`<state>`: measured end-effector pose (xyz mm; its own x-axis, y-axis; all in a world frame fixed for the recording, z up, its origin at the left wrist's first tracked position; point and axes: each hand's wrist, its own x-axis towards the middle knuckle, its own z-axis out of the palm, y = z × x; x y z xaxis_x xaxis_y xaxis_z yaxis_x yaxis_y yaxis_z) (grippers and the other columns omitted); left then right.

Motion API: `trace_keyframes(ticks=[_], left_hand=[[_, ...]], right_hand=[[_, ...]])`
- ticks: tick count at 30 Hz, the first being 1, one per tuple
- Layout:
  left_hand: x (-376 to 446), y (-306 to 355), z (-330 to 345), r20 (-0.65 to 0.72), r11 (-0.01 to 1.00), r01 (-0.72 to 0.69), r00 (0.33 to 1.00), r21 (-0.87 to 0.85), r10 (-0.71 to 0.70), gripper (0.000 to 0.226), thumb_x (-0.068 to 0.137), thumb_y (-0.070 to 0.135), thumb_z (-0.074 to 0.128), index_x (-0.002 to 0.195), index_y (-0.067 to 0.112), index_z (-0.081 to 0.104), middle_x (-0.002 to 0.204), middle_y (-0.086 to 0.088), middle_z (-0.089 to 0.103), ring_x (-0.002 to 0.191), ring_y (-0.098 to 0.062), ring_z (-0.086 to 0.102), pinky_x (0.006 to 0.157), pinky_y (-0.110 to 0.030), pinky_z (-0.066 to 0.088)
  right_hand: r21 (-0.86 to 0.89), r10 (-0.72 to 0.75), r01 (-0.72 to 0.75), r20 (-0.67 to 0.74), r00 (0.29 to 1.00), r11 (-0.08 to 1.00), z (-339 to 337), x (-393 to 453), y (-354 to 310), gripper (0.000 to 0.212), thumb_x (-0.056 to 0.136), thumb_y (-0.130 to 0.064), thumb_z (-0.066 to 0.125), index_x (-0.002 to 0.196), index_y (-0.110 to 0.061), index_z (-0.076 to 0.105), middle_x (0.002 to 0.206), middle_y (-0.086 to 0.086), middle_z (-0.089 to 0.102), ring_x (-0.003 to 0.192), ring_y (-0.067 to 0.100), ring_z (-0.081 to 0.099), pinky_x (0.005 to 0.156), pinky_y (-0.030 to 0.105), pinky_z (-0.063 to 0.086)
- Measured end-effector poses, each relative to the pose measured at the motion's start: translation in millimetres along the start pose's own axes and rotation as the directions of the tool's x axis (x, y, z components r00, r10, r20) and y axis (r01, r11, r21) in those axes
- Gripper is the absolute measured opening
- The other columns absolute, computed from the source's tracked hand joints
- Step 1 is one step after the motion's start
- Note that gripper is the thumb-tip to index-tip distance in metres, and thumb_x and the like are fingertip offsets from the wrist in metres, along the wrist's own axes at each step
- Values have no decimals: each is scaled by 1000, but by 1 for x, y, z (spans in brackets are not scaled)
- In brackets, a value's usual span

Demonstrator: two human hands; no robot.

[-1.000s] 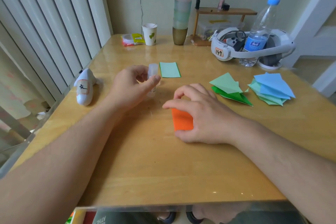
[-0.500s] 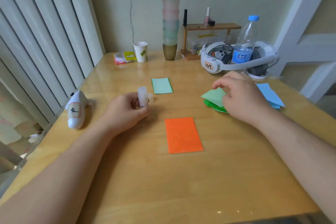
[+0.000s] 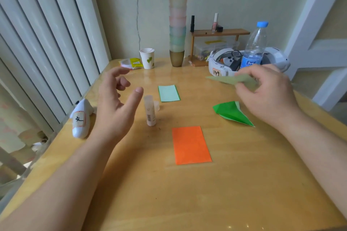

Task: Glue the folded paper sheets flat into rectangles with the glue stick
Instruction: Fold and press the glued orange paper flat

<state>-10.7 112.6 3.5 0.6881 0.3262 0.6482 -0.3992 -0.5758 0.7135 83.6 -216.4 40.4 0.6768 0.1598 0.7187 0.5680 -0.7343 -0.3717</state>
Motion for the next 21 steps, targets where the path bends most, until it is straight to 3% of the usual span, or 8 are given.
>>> trace_keyframes(ticks=[2,5,8,10,12,15,19,21], left_hand=[[-3,9,3,-56,989,-130,989,75,134,41,92,36,61,130,29,50,109,1,51,107,-20,51,94,-36,41],[-10,22,12,-15,954,-295,955,47,296,41,95,30,59,131,12,53,117,-2,57,108,-27,56,93,-39,45],[-18,35,26,141,957,-110,978,-270,152,45,99,36,54,136,11,54,116,-10,63,106,-29,64,91,-41,52],[-21,45,33,360,847,235,931,-476,-57,53,96,47,53,137,14,59,114,-13,68,102,-26,68,86,-34,55],[-23,46,39,582,723,491,799,-486,-151,52,97,50,54,130,13,68,118,-19,71,105,-31,69,87,-40,58],[-28,42,46,675,724,583,703,-369,-222,25,100,32,64,108,14,79,103,-18,75,87,-27,69,74,-36,58],[-27,36,52,656,757,617,666,-216,-356,23,98,21,69,103,0,74,76,-17,68,64,-21,61,61,-29,55],[-26,37,52,674,730,656,629,-193,-387,22,99,20,68,105,0,74,75,-12,67,60,-19,59,58,-28,55]], right_hand=[[249,51,-64,59,997,966,-3,5,-23,6,91,-18,71,95,-22,69,90,-3,73,89,23,66,80,35,52],[649,17,-279,380,925,708,-1,10,-45,14,97,-8,71,104,-21,69,100,1,80,92,24,76,82,42,63],[721,-66,-425,543,837,547,6,8,-51,19,87,-20,68,104,-12,71,93,11,79,81,30,74,71,50,61],[708,-67,-450,572,818,544,15,4,-52,22,86,-25,68,103,-11,72,86,11,77,72,32,70,60,44,59],[673,-74,-445,594,801,590,25,2,-53,18,92,-23,69,101,-9,73,81,9,75,64,29,64,49,32,55],[535,-6,-403,608,794,743,37,-1,-54,10,96,-22,74,90,-14,76,73,1,73,54,17,57,50,31,49],[512,150,-390,448,882,765,52,-10,-52,17,91,-32,81,81,-19,74,75,-4,77,66,21,70,64,40,55],[530,166,-352,366,916,772,59,-19,-53,15,92,-34,79,82,-25,72,75,-5,76,68,18,70,63,37,55]])
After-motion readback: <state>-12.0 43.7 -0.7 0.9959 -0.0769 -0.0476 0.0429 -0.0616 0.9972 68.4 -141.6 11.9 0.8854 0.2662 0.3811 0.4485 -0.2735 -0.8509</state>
